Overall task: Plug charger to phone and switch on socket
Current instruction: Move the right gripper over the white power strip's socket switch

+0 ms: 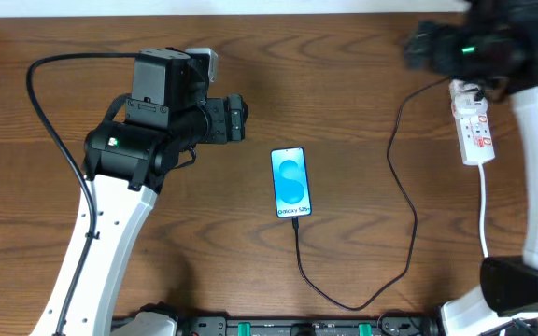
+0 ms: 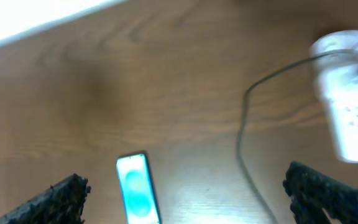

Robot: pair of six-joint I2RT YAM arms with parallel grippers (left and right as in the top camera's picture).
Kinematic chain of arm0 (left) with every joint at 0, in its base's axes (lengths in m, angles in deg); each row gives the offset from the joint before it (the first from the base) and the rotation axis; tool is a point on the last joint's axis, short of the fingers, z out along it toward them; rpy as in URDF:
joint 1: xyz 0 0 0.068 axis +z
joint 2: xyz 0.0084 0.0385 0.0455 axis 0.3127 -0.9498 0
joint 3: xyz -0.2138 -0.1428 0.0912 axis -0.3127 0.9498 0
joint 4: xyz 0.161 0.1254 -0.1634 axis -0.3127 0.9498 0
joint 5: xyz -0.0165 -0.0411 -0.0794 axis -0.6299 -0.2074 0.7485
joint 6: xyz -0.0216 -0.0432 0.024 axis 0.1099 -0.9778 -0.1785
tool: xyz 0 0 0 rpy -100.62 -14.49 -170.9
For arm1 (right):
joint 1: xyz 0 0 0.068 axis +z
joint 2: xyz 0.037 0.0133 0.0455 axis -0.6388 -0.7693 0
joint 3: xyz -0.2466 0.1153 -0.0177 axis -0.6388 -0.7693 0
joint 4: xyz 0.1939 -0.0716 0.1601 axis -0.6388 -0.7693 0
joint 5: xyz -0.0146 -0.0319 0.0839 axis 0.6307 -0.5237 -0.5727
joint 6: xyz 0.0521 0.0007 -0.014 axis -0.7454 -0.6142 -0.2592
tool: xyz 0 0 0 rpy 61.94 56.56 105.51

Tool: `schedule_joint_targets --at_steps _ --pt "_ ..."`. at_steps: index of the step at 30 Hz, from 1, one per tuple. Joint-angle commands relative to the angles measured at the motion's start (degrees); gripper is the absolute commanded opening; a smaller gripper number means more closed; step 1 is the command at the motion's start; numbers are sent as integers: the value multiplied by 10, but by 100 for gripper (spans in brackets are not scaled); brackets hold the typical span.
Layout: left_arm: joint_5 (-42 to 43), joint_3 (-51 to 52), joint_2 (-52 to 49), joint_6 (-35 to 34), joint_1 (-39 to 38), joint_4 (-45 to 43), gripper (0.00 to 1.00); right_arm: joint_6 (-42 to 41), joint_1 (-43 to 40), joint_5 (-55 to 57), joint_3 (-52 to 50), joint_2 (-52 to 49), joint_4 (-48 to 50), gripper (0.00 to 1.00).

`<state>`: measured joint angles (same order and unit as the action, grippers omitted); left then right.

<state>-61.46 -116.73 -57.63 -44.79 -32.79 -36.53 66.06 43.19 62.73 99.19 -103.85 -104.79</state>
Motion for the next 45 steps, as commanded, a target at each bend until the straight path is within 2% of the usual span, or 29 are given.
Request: schedule_joint_targets --at_steps 1,9,15,35,45 --pt "-8 1 4 12 2 2 87 74 -92 -53 22 7 -8 99" --pt "-8 1 4 12 2 2 87 225 -258 -250 22 -45 -56 99" --pt "-8 1 4 12 2 2 87 322 -322 -321 22 -108 -110 99" --pt "-8 1 4 12 2 2 87 305 -326 -271 19 -183 -52 99" --pt "-8 1 4 12 2 2 87 322 -315 -263 19 -258 -47 99"
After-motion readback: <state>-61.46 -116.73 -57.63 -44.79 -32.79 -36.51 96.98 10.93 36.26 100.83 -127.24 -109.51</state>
